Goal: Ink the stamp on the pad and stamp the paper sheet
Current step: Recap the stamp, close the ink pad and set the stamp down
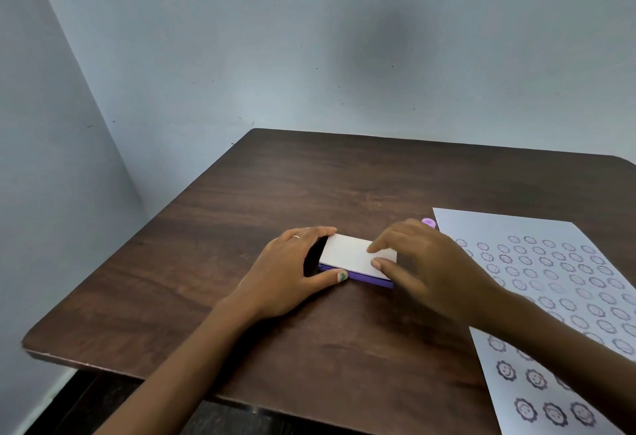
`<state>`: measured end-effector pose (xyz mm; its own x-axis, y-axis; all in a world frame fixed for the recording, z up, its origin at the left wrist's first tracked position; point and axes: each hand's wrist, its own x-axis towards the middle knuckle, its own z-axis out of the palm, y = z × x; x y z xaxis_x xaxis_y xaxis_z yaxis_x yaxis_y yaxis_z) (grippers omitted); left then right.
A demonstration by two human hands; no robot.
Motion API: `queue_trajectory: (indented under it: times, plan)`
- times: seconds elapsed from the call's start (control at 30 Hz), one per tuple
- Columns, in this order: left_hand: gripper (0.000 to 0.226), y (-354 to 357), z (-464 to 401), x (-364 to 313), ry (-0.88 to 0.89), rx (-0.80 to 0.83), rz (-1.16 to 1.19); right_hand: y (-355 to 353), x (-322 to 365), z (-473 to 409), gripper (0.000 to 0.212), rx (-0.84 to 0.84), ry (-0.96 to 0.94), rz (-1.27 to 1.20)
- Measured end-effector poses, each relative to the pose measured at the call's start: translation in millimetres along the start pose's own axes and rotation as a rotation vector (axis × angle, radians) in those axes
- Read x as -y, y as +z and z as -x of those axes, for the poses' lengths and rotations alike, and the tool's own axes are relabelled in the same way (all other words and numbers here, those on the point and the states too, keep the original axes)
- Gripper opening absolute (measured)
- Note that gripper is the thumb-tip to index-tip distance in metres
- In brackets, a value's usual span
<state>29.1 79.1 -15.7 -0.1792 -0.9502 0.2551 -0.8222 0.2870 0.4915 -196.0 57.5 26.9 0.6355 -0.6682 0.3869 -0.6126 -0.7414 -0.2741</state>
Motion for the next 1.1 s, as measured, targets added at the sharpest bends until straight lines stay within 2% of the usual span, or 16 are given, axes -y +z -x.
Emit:
queue_trajectory:
  times: [0.17, 0.23, 0.5, 0.83, 0.97, 1.1]
  plan:
    - [0.066, -0.7, 0.4, -0.9, 0.001, -0.006, 0.000, 6.1, -9.0, -3.0, 0.057, 0.148, 0.152, -0.044]
    - [0.066, -1.1, 0.3, -1.0, -0.001, -0.003, -0.003, 10.4, -9.7, -1.1, 0.064, 0.205, 0.200, -0.038]
    - [0.064, -1.6, 0.7, -1.6, -0.003, 0.002, -0.015, 12.1, -8.0, 1.9, 0.059, 0.149, 0.208, -0.049]
    - [0.062, -0.7, 0.8, -2.5, -0.005, -0.001, -0.006, 17.7, 2.3, 13.2, 0.049, 0.091, 0.082, 0.123]
    - [0.063, -2.5, 2.3, -7.2, 0.034, -0.017, -0.046, 20.1, 7.7, 15.2, 0.043, 0.053, 0.072, 0.138]
    - [0.065, 0.7, 6.9, -23.1, 0.166, -0.031, -0.112, 18.6, 13.3, 17.0, 0.030, -0.010, 0.054, 0.138]
